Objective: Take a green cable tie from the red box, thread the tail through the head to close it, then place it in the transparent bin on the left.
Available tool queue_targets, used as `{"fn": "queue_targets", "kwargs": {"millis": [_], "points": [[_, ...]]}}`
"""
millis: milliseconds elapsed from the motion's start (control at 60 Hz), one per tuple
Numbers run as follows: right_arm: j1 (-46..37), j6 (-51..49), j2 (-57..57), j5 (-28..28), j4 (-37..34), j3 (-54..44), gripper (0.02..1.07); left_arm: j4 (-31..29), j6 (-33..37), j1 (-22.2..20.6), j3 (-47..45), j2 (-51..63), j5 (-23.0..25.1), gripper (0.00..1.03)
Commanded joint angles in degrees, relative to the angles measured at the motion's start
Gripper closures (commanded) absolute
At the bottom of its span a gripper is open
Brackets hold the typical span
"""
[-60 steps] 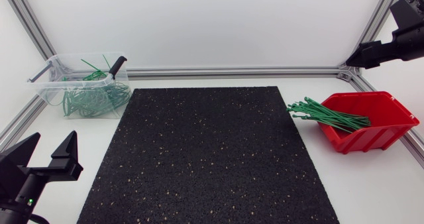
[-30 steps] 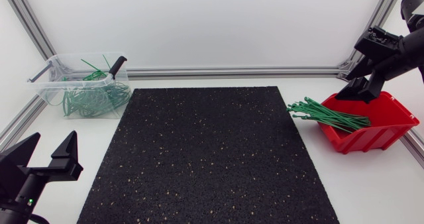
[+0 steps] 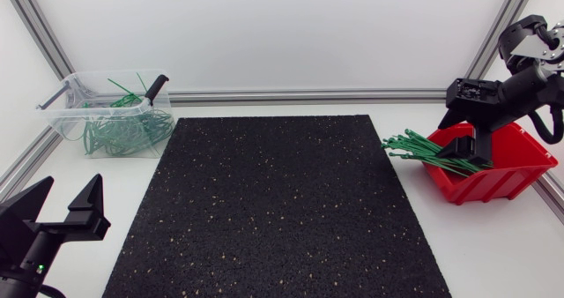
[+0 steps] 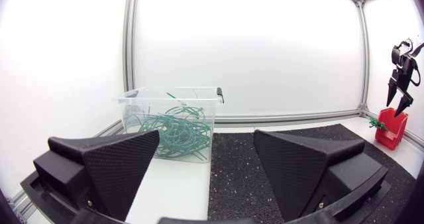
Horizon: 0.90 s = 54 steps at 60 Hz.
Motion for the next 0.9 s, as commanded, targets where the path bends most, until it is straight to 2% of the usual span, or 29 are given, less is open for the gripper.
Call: {"fn": "queue_targets", "kwargs": {"millis": [0,117,200,367,583,750,833,883], "points": [[0.7,-3.2,1.7,0.5,1.7,-2.8,0.16,-0.9,-0.6,-0.2,-2.3,-0.3,-0.1,0.04],[1.4,-5.0,1.9,1.8,5.5,-6.1,0.17,-0.9,-0.6,-0.1,-2.3,-0.3,-0.1,0.04],[1.7,-6.0,2.2,2.6,9.1,-8.0,0.22,-0.9,-0.5,-0.1,-2.3,-0.3,-0.1,0.04],[1.7,-7.2,3.4,2.6,9.4,-7.9,0.23,-0.9,-0.5,-0.1,-2.3,-0.3,-0.1,0.04],[2.8,-7.8,4.0,2.5,9.7,-8.0,0.47,-0.9,-0.5,0.0,-2.3,-0.3,-0.1,0.04],[3.1,-8.3,4.4,2.3,10.0,-8.3,0.49,-0.9,-0.5,0.0,-2.3,-0.3,-0.1,0.04],[3.2,-8.4,4.7,2.3,10.2,-8.1,0.61,-0.9,-0.5,0.0,-2.3,-0.3,-0.1,0.04],[3.3,-8.4,4.9,2.3,10.6,-8.2,0.63,-0.9,-0.5,0.0,-2.3,-0.3,-0.1,0.04]]}}
